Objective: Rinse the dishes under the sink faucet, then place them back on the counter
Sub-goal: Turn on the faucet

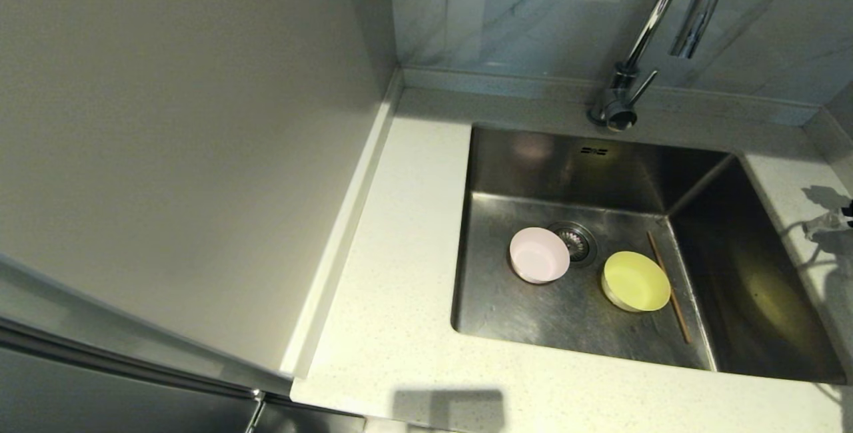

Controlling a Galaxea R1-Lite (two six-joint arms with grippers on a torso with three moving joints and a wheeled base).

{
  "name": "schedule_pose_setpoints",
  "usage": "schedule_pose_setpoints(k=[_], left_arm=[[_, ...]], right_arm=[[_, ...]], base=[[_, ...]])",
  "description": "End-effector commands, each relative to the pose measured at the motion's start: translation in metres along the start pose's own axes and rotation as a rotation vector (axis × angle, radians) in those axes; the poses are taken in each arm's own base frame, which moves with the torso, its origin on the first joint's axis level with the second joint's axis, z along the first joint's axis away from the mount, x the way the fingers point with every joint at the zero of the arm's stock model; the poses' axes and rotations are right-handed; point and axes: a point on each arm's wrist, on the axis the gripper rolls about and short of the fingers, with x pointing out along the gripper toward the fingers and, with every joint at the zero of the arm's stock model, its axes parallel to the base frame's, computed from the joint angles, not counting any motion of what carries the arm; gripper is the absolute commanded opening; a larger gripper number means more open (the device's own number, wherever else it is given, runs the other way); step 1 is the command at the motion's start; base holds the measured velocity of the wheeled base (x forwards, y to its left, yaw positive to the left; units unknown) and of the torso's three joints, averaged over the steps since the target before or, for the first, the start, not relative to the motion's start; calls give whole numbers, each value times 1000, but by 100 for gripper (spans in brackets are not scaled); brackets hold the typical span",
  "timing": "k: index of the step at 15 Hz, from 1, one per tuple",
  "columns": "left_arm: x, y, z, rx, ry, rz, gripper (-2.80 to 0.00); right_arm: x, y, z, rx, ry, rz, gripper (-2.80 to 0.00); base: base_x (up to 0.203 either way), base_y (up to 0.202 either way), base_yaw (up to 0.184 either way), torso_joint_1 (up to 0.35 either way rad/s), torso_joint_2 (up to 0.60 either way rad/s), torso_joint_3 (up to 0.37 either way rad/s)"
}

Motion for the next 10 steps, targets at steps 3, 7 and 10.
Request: schedule_pose_setpoints(k=[3, 7, 10], left_arm=[[0, 0, 0, 0, -3, 0, -280], [0, 0, 0, 0, -3, 0, -280], [0, 0, 0, 0, -3, 0, -280]], right_arm=[[9, -6, -3, 10, 16, 1, 0], [12, -18, 2, 19, -9, -18, 0], [14, -23, -2, 31, 3, -26, 0]], base=[[0, 0, 0, 0, 0, 0], [0, 0, 0, 0, 0, 0], [0, 0, 0, 0, 0, 0]])
